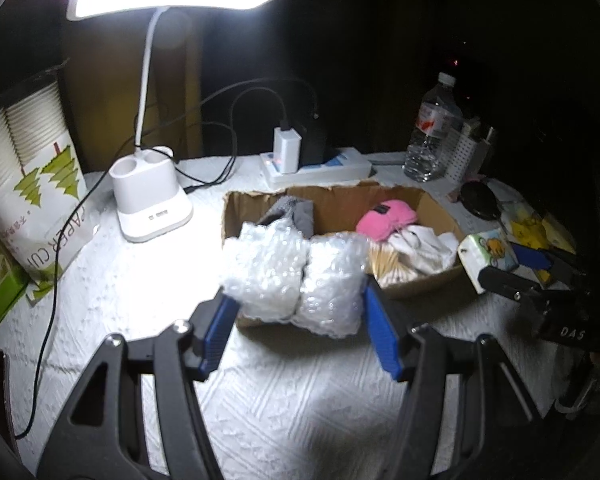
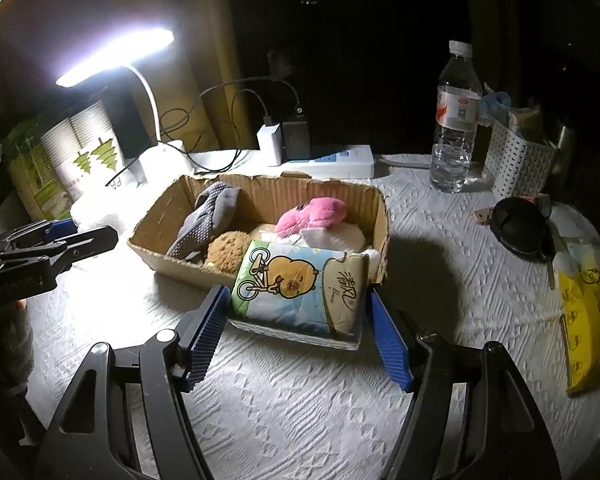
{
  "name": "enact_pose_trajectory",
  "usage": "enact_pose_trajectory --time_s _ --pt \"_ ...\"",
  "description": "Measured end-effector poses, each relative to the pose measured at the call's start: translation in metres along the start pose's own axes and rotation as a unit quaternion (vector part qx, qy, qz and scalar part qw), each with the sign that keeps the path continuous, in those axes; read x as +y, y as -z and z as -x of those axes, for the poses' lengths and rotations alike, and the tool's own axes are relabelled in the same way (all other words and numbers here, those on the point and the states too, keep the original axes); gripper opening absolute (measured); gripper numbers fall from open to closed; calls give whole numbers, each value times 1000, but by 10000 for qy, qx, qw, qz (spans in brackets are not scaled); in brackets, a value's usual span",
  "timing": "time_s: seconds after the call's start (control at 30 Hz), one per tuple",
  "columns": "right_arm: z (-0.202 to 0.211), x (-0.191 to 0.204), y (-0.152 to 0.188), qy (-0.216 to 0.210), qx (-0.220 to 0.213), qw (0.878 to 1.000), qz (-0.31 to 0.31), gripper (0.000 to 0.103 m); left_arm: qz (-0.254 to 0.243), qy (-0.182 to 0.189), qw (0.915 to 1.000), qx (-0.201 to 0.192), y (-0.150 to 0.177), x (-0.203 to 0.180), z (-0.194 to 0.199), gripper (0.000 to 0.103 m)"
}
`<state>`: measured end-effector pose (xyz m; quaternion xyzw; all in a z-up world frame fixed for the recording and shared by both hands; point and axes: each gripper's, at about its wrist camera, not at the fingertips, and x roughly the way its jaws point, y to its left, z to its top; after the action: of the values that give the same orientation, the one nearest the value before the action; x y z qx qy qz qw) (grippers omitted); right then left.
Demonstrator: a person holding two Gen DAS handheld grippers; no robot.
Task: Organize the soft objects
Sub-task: 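Release the tissue pack into the box with the right tool while the left tool releases the bubble wrap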
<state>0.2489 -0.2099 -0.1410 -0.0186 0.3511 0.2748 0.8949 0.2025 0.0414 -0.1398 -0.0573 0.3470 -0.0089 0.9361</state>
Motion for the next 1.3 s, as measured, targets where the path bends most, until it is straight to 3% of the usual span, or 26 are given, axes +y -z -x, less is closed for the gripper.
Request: enact_pose_trajectory --time_s 1.1,1.3 --pt "-59 -33 -19 -65 151 9995 -258 72 -11 -102 9975 704 -7 -2 -77 63" --pt "-51 -36 -19 -54 39 9994 -334 74 -3 -73 9978 665 -8 -3 -73 70"
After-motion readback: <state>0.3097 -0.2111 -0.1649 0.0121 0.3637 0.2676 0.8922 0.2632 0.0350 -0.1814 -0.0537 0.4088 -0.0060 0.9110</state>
